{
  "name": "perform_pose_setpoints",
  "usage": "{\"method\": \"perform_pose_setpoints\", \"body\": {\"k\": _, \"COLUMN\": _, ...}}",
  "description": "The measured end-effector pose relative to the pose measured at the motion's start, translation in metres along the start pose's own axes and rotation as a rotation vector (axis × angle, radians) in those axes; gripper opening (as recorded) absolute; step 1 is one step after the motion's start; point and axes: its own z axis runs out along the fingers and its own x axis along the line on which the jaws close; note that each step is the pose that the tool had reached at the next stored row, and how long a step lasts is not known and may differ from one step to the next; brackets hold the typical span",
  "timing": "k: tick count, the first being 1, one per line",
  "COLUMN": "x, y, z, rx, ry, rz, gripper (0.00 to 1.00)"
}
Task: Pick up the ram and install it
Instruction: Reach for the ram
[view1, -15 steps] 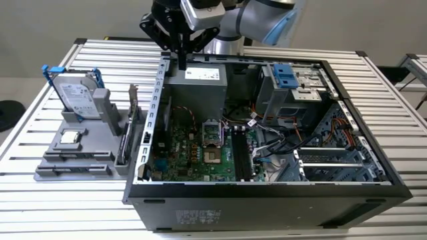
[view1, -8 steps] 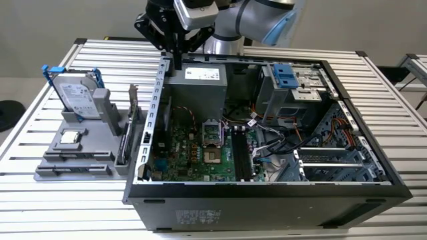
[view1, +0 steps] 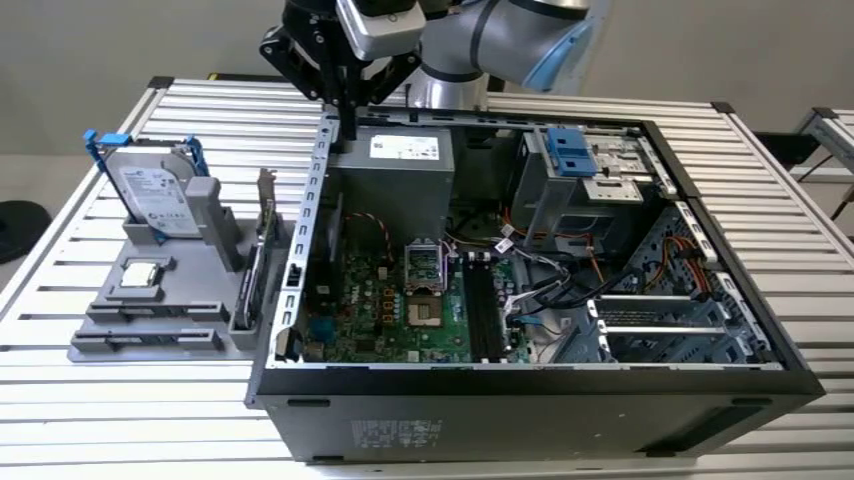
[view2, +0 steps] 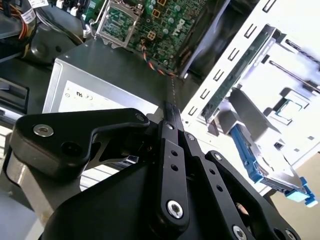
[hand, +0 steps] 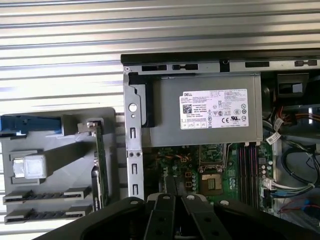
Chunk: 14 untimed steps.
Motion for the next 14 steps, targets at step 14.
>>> {"method": "perform_pose_setpoints", "body": {"k": 14, "x": 0.0054, "y": -0.0004, "z": -0.0001, "rx": 0.0000, "ry": 0.0000, "rz": 0.000, "gripper": 0.00}}
